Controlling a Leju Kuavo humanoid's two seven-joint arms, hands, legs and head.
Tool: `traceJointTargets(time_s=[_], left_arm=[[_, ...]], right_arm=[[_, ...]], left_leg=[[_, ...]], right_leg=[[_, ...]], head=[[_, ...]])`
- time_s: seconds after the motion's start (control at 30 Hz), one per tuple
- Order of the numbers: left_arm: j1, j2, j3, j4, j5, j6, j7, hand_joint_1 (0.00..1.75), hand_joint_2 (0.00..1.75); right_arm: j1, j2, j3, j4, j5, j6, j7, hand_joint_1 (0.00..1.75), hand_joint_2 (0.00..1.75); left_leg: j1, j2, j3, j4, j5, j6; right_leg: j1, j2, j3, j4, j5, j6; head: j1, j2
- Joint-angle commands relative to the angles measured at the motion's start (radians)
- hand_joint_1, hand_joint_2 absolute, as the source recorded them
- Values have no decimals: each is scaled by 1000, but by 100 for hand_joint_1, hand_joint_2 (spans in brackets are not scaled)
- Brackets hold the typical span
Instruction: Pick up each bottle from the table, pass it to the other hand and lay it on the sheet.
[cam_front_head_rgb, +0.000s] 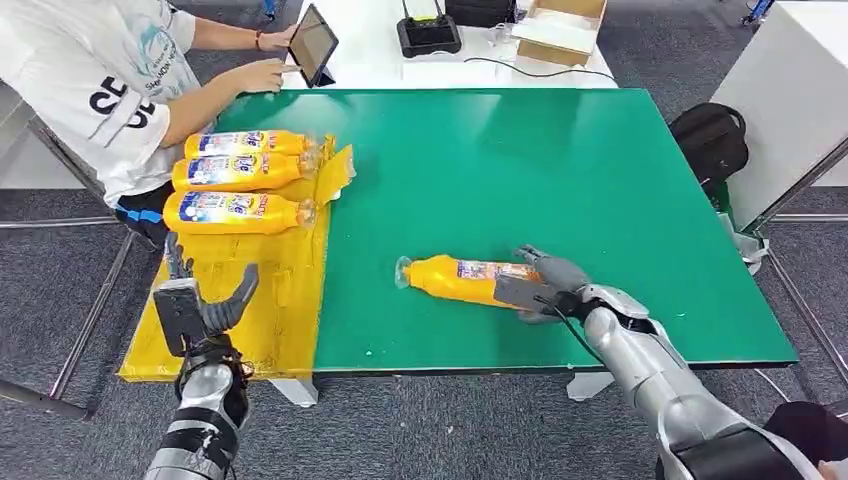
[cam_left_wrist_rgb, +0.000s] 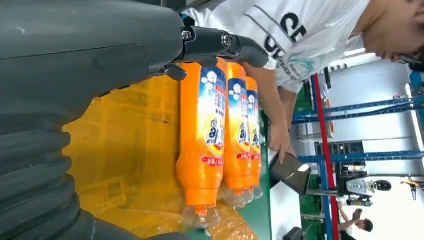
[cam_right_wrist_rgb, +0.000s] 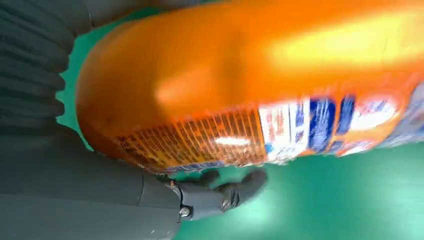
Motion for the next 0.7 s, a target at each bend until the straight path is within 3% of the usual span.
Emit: traceJointTargets(time_s=[0.03, 0.37, 0.53, 0.6, 0.7], left_arm=[[-47, 1, -16, 89, 12, -12, 4, 0, 175], [-64, -1, -12, 122, 25, -37, 4, 0, 175], [-39, -7, 0, 94, 28, -42, 4, 0, 175], [-21, -21, 16, 78, 40, -70, 4, 0, 175], [-14, -38, 25, 81, 61, -118, 4, 0, 175]], right_arm=[[-6, 19, 66, 83, -27, 4, -68, 175, 175], [21, 12, 54, 70, -76, 14, -100, 173, 175], [125, 63, -66, -103, -187, -140, -150, 175, 175], [232, 129, -199, -318, -244, -316, -202, 175, 175], [315, 184, -282, -515, -283, -412, -234, 175, 175]], left_leg=[[1, -1, 3, -1, -1, 1], [1, -1, 5, -1, -2, 1], [1, 0, 5, -2, -2, 1], [1, 0, 4, -1, -2, 1], [1, 3, 3, 0, -4, 1]], right_leg=[[1, -1, 4, -1, -1, -2], [2, -3, 6, -2, -2, -4], [2, -1, 5, -2, -1, -3], [2, -1, 5, -2, -2, -3], [2, 2, 3, 0, -3, -4]], head=[[0, 0], [0, 0], [0, 0], [0, 0], [0, 0]])
